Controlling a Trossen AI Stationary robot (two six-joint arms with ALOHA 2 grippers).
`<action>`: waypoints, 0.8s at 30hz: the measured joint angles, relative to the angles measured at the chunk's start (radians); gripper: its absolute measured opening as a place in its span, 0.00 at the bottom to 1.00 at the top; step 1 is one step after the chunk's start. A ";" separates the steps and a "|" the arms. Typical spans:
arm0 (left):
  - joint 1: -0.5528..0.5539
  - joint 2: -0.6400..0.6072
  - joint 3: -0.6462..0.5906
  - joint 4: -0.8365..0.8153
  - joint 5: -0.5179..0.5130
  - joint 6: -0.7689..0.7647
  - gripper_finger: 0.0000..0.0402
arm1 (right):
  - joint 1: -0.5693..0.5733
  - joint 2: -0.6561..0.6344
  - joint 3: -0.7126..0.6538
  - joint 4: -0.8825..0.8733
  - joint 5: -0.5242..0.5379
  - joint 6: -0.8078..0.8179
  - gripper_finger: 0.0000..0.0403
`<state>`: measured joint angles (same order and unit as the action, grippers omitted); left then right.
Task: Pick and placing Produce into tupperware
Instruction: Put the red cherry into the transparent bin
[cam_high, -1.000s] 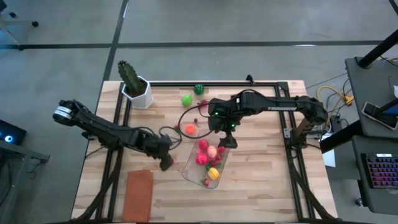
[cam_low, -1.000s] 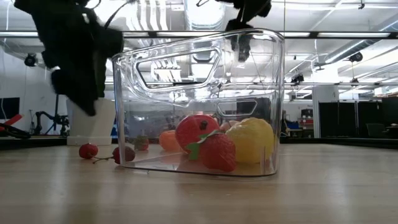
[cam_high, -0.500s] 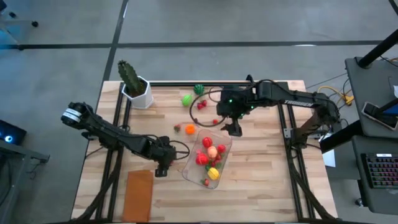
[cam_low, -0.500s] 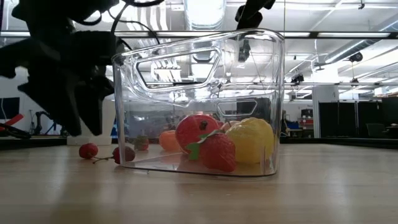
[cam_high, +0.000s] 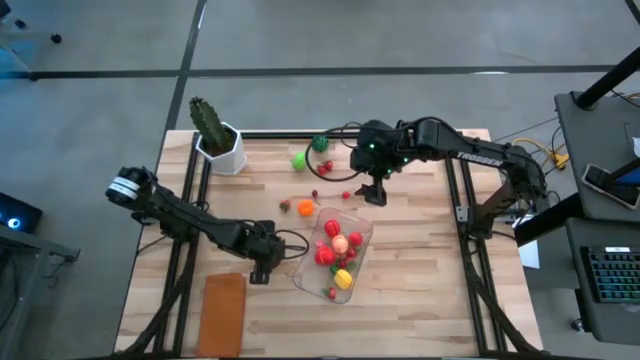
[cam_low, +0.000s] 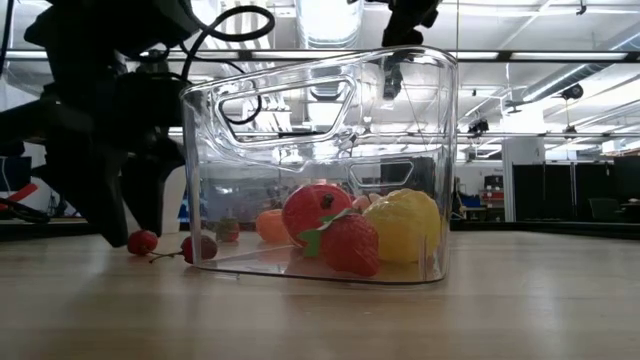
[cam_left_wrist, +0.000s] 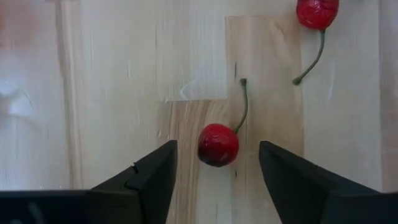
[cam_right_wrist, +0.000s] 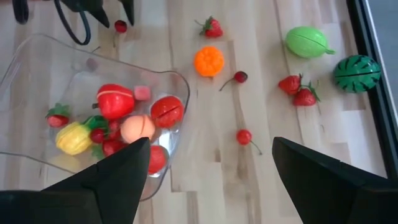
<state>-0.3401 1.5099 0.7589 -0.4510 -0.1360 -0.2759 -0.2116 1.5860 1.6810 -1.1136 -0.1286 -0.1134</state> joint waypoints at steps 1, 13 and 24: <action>0.000 0.003 0.000 0.001 0.000 0.003 0.50 | -0.001 0.000 0.000 0.002 0.000 0.000 0.82; 0.000 0.021 0.000 0.029 0.000 0.003 0.27 | -0.005 0.000 0.000 0.029 0.000 0.008 0.82; 0.000 0.028 0.000 0.027 -0.001 -0.006 0.18 | -0.005 0.001 -0.001 0.028 0.000 0.008 0.82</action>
<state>-0.3401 1.5379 0.7589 -0.4237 -0.1367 -0.2824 -0.2169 1.5867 1.6798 -1.0853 -0.1287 -0.1051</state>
